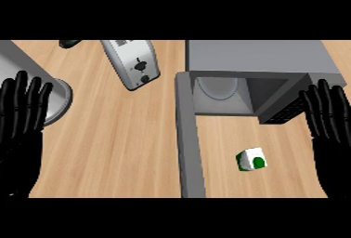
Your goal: Pick up the milk, place it into the microwave and close the microwave
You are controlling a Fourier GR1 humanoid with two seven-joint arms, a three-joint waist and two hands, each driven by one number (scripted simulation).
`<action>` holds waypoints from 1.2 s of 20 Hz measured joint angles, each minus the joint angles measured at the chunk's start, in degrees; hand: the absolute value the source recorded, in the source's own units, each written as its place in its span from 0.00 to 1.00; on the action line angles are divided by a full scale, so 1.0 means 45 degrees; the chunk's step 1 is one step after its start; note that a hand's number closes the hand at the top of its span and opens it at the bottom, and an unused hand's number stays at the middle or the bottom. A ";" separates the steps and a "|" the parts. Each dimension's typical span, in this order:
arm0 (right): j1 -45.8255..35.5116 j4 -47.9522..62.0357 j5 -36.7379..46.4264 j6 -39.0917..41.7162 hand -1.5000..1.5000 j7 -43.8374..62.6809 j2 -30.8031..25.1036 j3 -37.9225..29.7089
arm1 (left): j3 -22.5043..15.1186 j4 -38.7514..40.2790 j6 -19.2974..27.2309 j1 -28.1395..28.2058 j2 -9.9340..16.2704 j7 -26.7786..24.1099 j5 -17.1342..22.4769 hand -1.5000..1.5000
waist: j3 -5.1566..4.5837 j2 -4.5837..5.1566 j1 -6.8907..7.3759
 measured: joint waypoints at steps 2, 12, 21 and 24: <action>0.0266 -0.0395 0.0245 -0.0040 0.00 0.0079 0.0044 0.0212 | 0.0079 -0.0001 0.0003 -0.0017 -0.0032 0.0165 0.0119 0.00 | 0.0126 0.0015 -0.0061; 0.3620 -0.2194 0.0019 0.0895 0.00 0.0053 -0.0145 0.0934 | 0.0134 0.0148 0.0037 0.1707 -0.0944 0.0393 0.2295 0.00 | 0.0304 0.0015 -0.0169; 0.6119 -0.1940 0.0892 0.1095 0.00 -0.1512 0.0368 0.1976 | -0.0851 -0.0494 -0.0190 0.4254 -0.1190 -0.0914 0.2640 0.00 | 0.0322 0.0020 -0.0148; 0.5979 -0.1037 0.0754 0.1141 0.00 -0.2095 0.0435 0.1673 | -0.1096 -0.0543 -0.0563 0.5121 -0.1174 -0.1572 0.2744 0.00 | 0.0324 0.0025 -0.0116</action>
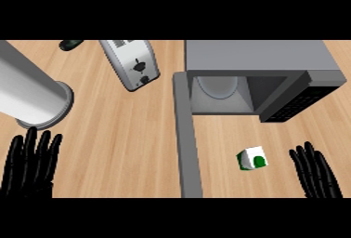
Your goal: Pick up the milk, place it into the microwave and close the microwave
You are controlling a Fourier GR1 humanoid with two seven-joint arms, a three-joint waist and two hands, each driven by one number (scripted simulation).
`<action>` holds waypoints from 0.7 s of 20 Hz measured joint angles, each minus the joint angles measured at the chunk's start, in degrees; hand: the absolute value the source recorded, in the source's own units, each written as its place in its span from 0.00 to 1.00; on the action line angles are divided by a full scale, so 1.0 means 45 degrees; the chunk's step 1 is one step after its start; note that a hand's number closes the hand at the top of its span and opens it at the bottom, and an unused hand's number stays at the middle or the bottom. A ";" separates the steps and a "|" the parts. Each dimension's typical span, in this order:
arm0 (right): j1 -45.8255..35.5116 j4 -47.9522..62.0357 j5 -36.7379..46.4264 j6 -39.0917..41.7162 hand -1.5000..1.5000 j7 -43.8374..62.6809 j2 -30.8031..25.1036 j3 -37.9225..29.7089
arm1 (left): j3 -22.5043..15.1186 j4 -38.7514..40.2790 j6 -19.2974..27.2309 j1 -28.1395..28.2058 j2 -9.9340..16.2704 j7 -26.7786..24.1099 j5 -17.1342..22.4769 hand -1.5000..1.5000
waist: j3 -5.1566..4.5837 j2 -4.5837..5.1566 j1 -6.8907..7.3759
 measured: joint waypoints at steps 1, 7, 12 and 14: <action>-0.0026 0.0449 -0.0097 0.0071 0.00 -0.0335 -0.0006 -0.0151 | -0.0102 -0.0226 0.0029 0.0233 -0.0015 -0.0010 -0.0055 0.00 | 0.0000 0.0002 0.0010; -0.0233 0.2407 -0.0281 0.0294 0.00 -0.1571 0.0035 -0.0559 | -0.0323 -0.0363 -0.0453 0.1447 0.0000 -0.0770 0.0059 0.00 | 0.0004 0.0008 0.0029; -0.0944 0.4579 -0.0054 -0.0012 0.00 -0.2901 0.0278 -0.1010 | -0.0406 -0.0372 -0.0798 0.2201 0.0006 -0.1423 0.0093 0.00 | 0.0003 0.0013 0.0053; -0.1353 0.5550 -0.0018 -0.0389 0.00 -0.3371 0.0388 -0.1184 | -0.0325 -0.0078 -0.1013 0.2377 0.0042 -0.1845 0.0128 0.00 | 0.0005 0.0018 0.0063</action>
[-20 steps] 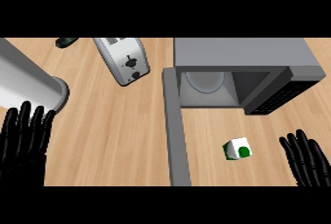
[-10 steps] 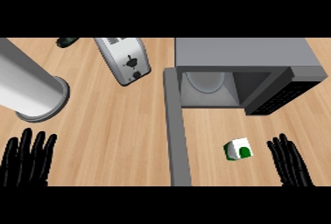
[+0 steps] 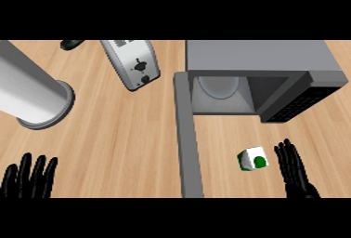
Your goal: Pick up the milk, place it into the microwave and close the microwave
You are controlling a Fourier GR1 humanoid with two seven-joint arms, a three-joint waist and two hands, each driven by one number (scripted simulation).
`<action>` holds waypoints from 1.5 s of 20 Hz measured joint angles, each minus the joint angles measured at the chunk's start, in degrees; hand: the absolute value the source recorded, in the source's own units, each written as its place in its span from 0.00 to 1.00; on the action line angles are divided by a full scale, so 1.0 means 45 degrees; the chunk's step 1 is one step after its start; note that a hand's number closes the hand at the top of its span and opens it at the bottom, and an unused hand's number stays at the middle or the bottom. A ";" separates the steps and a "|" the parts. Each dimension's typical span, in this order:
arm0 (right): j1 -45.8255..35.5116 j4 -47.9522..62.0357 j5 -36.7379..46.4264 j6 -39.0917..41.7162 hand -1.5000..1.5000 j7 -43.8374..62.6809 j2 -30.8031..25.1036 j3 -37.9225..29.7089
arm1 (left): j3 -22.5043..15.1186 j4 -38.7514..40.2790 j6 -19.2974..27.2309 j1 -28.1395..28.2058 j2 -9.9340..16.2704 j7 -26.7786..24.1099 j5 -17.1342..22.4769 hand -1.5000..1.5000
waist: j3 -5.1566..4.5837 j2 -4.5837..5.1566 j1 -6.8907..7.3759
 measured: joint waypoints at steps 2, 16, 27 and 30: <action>-0.0254 0.0649 -0.0026 -0.0208 0.00 -0.0317 0.0073 -0.0301 | -0.0319 0.0160 0.0050 0.0283 -0.0045 -0.0488 -0.0274 0.00 | -0.0002 -0.0001 0.0003; -0.2963 0.7057 0.0180 -0.0808 0.00 -0.3721 -0.0242 -0.2055 | -0.0448 0.0046 -0.0406 0.1471 0.0143 -0.1432 -0.0064 0.00 | 0.0003 0.0007 0.0023; -0.4819 1.1602 0.0310 -0.0910 0.00 -0.6596 -0.0661 -0.2924 | -0.0710 0.0268 -0.0618 0.2109 0.0179 -0.2125 -0.0223 0.00 | 0.0005 0.0011 0.0034; -0.5435 1.2440 0.0315 -0.0848 0.00 -0.6897 -0.0838 -0.3052 | -0.0634 0.0153 -0.0600 0.2108 0.0225 -0.2100 -0.0119 0.00 | 0.0003 0.0012 0.0035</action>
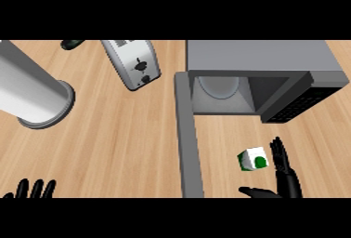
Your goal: Pick up the milk, place it into the microwave and close the microwave
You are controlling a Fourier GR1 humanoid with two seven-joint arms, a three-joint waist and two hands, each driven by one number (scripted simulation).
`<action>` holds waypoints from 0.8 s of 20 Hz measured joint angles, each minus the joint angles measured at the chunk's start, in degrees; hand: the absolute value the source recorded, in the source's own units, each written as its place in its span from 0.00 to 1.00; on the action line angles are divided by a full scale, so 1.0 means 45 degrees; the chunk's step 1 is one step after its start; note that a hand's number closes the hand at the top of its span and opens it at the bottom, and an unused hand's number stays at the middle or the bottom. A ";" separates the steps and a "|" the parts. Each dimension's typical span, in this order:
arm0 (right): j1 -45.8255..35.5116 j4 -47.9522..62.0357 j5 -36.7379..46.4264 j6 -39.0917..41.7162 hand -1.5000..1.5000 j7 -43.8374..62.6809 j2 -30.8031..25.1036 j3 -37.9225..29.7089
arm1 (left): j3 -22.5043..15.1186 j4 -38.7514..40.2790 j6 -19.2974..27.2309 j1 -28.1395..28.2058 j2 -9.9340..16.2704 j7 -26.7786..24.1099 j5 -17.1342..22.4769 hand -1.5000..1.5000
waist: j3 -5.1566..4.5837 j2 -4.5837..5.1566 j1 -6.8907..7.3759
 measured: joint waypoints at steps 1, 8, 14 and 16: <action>-0.0306 0.0448 0.0030 -0.0017 0.00 -0.0127 -0.0065 -0.0070 | 0.0055 0.0109 -0.0118 0.0095 0.0038 -0.0203 0.0053 0.00 | 0.0001 -0.0001 0.0014; -0.1124 0.1760 0.0148 0.0168 0.00 -0.0841 -0.0086 -0.0012 | 0.0324 0.0319 -0.0176 -0.0167 0.0169 -0.0028 0.0299 0.00 | -0.0138 -0.0046 -0.0041; -0.1553 0.2102 -0.0022 0.0288 0.00 -0.0710 -0.0037 -0.0084 | 0.0105 0.0228 -0.0192 0.0117 0.0084 -0.0320 0.0046 0.00 | -0.0128 -0.0034 -0.0044; -0.1893 0.2394 -0.0082 0.0177 0.00 -0.0669 0.0080 -0.0170 | 0.0085 0.0320 -0.0201 0.0139 0.0067 -0.0444 -0.0029 0.00 | -0.0087 -0.0024 -0.0021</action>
